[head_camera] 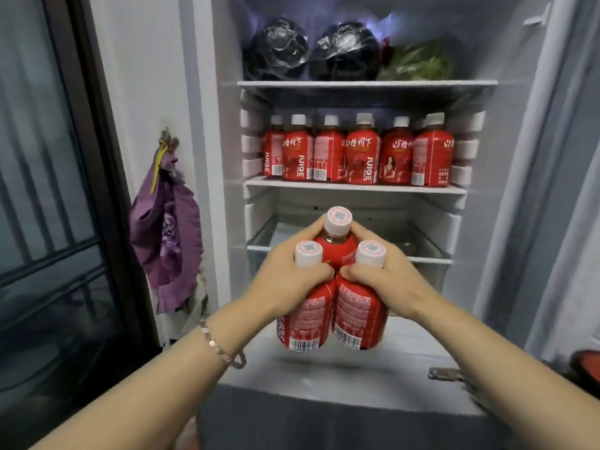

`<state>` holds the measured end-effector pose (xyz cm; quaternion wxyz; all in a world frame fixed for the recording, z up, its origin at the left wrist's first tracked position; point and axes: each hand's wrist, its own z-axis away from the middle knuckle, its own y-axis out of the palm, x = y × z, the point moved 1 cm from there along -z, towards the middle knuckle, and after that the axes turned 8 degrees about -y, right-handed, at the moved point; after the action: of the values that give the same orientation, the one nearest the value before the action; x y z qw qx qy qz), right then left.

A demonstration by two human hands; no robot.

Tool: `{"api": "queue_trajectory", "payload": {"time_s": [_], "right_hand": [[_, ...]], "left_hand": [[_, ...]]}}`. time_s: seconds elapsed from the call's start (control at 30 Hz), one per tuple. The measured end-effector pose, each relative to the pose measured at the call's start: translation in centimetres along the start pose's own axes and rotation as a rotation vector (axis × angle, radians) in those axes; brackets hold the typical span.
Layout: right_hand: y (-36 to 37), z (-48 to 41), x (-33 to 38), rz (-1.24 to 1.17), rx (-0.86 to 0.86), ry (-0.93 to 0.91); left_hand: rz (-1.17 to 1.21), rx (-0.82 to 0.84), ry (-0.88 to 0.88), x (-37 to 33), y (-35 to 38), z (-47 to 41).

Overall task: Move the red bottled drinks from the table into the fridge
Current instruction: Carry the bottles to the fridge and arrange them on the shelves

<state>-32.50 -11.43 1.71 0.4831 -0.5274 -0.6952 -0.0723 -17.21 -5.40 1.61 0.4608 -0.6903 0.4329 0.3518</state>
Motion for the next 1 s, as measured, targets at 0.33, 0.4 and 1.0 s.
{"api": "queue_trajectory", "payload": {"time_s": [0.33, 0.4, 1.0], "right_hand": [[-3.0, -9.4, -8.2, 0.035, -0.184, 0.167], [-4.0, -10.4, -9.5, 0.061, -0.205, 0.212], [-8.6, -11.3, -12.2, -0.047, -0.548, 0.524]], "left_hand": [[-0.006, 0.281, 0.02, 4.4, -0.4, -16.7], [-0.004, 0.301, 0.002, 5.0, 0.1, -18.7], [-0.094, 0.155, -0.388, 4.6, 3.7, -25.3]]}}
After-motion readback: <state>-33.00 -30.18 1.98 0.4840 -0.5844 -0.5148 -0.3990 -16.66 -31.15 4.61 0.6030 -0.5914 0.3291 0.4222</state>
